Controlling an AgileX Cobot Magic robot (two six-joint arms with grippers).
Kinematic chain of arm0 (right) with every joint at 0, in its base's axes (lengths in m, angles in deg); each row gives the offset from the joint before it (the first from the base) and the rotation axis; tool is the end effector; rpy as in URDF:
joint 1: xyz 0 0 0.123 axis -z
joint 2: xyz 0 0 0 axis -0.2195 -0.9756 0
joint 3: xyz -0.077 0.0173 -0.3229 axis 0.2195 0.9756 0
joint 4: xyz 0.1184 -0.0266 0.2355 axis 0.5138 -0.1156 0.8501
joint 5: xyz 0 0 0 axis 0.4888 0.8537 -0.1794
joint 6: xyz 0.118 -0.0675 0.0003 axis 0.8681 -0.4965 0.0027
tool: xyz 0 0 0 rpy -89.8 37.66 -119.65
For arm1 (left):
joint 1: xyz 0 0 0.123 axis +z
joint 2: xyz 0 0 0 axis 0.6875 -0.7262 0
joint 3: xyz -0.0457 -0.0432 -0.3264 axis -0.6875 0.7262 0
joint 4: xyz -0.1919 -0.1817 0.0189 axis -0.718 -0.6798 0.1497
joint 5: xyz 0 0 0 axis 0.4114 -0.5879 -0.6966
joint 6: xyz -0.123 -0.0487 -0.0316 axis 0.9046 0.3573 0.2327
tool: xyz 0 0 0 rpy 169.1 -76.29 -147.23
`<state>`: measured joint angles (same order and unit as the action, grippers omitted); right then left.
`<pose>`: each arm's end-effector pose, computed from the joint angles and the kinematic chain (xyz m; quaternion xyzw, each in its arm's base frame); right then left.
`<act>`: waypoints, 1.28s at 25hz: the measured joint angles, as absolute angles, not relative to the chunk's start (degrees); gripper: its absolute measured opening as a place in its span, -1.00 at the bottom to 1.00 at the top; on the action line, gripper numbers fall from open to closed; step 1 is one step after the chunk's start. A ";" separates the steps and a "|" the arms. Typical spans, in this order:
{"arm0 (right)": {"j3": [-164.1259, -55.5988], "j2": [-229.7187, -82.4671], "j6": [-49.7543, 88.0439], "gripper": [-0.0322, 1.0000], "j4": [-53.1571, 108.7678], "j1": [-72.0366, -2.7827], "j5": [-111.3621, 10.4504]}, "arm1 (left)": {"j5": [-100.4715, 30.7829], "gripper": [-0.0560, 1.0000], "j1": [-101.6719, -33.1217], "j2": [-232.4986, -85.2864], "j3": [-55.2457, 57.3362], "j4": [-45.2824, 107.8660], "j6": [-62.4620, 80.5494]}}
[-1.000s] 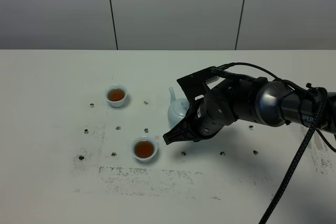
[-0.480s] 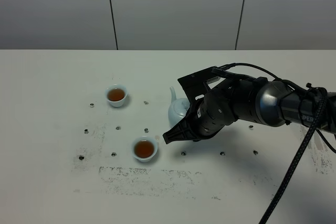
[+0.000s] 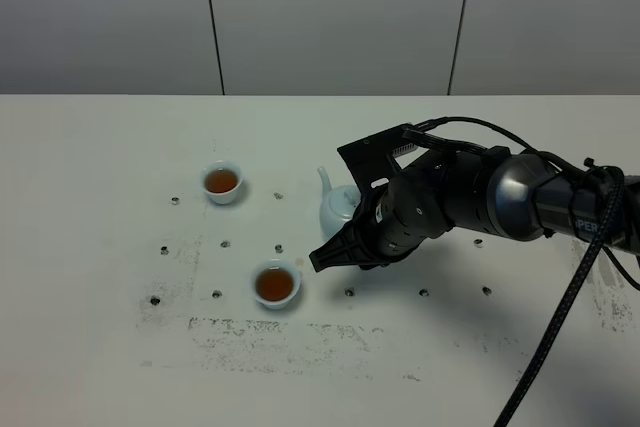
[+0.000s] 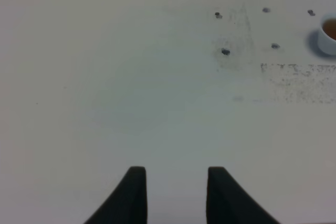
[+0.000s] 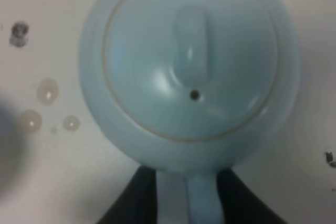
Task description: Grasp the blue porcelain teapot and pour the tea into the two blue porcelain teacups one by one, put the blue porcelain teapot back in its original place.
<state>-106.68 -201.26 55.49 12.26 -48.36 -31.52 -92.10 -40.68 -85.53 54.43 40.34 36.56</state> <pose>0.3905 0.2699 0.1333 -0.2368 0.9452 0.0520 0.2187 0.0025 -0.0091 0.2486 0.0295 0.8636 0.0019 0.5034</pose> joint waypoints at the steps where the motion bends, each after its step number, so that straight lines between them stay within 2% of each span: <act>1: -106.68 -201.16 55.49 -0.41 11.94 -48.36 -31.47 | -92.10 -0.25 -40.68 -85.53 54.43 40.34 36.56; 11: -106.75 -192.51 54.83 -0.40 4.12 -47.46 -27.73 | -92.10 -0.25 -40.68 -85.53 54.43 40.34 36.56; 17: -106.75 -185.59 54.82 -0.40 2.87 -44.58 -25.62 | -92.10 -0.25 -40.68 -85.53 54.43 40.34 36.56; 21: -106.85 -181.97 54.70 -0.40 6.56 -40.00 -21.17 | -92.10 -0.25 -40.68 -85.53 54.43 40.34 36.56; 32: -106.85 -167.87 54.64 -0.40 13.63 -24.07 6.24 | -92.10 -0.25 -40.68 -85.53 54.43 40.34 36.56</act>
